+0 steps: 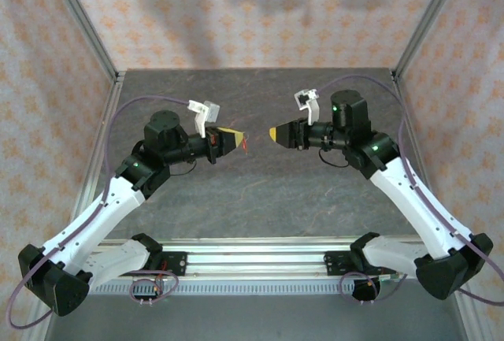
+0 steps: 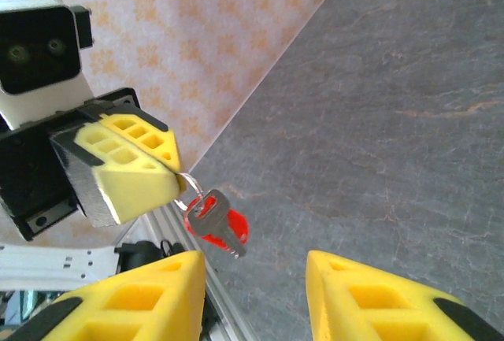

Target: Remove the keys from the keyring

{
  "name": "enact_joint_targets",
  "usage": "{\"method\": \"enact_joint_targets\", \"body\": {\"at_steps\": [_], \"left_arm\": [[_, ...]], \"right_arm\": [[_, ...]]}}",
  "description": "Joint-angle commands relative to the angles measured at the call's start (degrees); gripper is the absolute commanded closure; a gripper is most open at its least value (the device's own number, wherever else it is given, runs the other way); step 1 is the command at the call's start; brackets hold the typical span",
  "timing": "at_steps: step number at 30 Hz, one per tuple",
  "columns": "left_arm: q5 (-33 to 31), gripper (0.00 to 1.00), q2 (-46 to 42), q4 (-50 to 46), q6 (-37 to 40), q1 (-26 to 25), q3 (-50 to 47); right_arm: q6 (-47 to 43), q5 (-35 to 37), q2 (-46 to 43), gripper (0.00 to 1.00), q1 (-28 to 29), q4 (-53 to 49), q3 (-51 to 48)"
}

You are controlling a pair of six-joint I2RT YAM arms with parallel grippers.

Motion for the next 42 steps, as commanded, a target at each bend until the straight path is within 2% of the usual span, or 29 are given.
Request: {"method": "enact_joint_targets", "body": {"at_steps": [1, 17, 31, 36, 42], "left_arm": [[-5.2, 1.00, -1.3, -0.2, 1.9, -0.8, 0.5], [-7.3, 1.00, 0.1, 4.0, -0.2, -4.0, 0.4], [-7.2, 1.00, 0.1, 6.2, -1.6, -4.8, 0.3], [-6.9, 1.00, 0.2, 6.3, -1.8, -4.8, 0.4], [-7.2, 1.00, 0.0, 6.6, -2.0, -4.8, 0.1]], "right_arm": [[4.6, 4.1, -1.1, 0.63, 0.3, 6.6, -2.0], [8.6, 3.2, 3.3, 0.62, 6.3, 17.1, -3.4], [8.3, 1.9, 5.5, 0.64, 8.0, 18.1, -3.2], [8.3, 2.2, 5.5, 0.70, 8.2, 18.4, -3.1], [8.2, 1.3, 5.8, 0.84, 8.2, 18.5, -2.8]]}}
